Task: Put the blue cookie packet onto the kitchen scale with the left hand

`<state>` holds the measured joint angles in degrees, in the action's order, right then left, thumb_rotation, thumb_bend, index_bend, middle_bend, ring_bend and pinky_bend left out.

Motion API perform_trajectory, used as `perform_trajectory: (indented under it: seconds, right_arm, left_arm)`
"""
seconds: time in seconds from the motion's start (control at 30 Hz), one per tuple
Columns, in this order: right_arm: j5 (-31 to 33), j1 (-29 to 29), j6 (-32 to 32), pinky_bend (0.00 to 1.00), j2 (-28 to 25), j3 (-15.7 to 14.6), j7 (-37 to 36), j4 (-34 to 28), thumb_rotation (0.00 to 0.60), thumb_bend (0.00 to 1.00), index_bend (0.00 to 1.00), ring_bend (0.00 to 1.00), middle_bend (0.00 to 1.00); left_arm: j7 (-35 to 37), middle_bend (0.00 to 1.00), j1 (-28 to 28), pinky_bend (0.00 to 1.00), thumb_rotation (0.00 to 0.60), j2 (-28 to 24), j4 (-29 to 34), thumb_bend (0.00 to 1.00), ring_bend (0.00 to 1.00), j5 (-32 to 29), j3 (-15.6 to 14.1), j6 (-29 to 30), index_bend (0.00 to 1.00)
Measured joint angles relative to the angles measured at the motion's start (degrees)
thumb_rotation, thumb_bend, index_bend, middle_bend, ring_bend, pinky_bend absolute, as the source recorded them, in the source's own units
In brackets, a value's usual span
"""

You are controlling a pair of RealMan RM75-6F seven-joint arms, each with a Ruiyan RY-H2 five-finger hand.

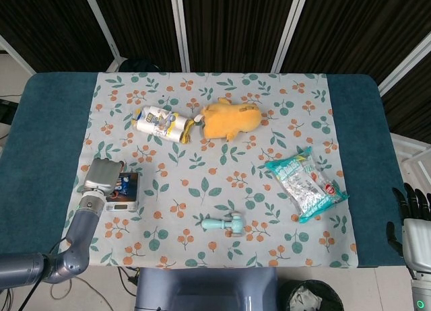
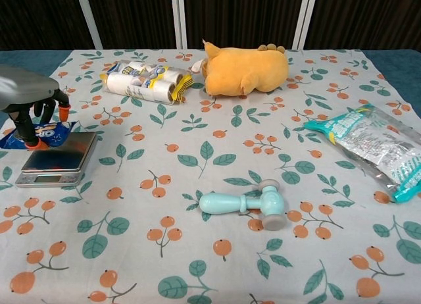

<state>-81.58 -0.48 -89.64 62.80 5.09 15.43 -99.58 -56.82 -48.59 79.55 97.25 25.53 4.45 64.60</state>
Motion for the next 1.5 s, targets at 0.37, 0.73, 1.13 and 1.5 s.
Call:
perform_trajectory:
  seconds: [0.37, 0.73, 1.13, 1.5]
  right_arm:
    - [0.1, 0.1, 0.2, 0.0, 0.2, 0.0, 0.2, 0.1, 0.6, 0.58, 0.09, 0.01, 0.03]
    - [0.1, 0.1, 0.2, 0.0, 0.3, 0.0, 0.1, 0.2, 0.6, 0.58, 0.1, 0.01, 0.03]
    - [-0.2, -0.1, -0.3, 0.0, 0.2, 0.0, 0.1, -0.3, 0.6, 0.58, 0.1, 0.01, 0.03]
    - [-0.5, -0.3, -0.8, 0.0, -0.5, 0.1, -0.8, -0.3, 0.6, 0.58, 0.1, 0.01, 0.03]
  left_arm:
    - [-0.5, 0.33, -0.8, 0.31, 0.6, 0.3, -0.2, 0.12, 0.25, -1.6, -0.8, -0.1, 0.29]
    - [0.4, 0.26, -1.3, 0.25, 0.6, -0.9, 1.8, 0.1, 0.19, -1.3, -0.6, 0.5, 0.24]
    - [4.9, 0.07, 0.9, 0.09, 0.6, -3.7, 5.5, 0.1, 0.01, 20.4, -3.2, 8.2, 0.11]
    - [26.3, 0.06, 14.3, 0.07, 0.6, -8.9, 5.2, 0.1, 0.01, 51.1, -9.8, 25.2, 0.1]
